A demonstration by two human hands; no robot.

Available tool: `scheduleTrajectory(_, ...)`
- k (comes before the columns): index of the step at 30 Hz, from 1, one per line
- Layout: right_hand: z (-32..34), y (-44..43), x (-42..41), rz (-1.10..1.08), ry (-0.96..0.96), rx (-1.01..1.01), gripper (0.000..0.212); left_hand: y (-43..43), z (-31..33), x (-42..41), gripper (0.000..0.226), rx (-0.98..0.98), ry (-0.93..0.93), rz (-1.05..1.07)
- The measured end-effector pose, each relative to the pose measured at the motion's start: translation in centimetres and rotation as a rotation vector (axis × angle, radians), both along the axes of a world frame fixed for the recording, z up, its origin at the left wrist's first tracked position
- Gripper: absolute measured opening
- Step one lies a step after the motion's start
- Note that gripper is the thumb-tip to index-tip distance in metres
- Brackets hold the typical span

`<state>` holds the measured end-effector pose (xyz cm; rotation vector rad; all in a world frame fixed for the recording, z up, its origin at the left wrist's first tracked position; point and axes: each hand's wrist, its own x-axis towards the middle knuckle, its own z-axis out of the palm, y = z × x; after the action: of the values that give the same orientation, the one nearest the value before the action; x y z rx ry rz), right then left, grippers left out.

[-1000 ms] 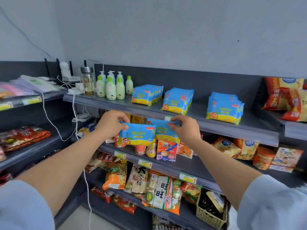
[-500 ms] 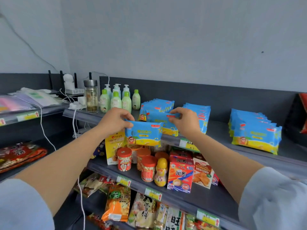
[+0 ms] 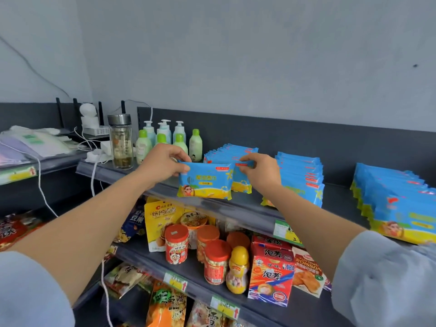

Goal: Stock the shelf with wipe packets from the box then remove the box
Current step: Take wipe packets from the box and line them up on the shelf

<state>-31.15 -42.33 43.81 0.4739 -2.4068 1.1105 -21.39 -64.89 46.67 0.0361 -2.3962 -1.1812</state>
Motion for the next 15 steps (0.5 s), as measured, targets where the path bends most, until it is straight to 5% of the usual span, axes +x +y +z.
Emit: scheduleTrajectory(15, -1.1, -2.8, -3.6, -0.084, -0.056, 0.087, 0.029, -3.2, 0.7, -7.2, 0.02, -0.044, -0.046, -0.15)
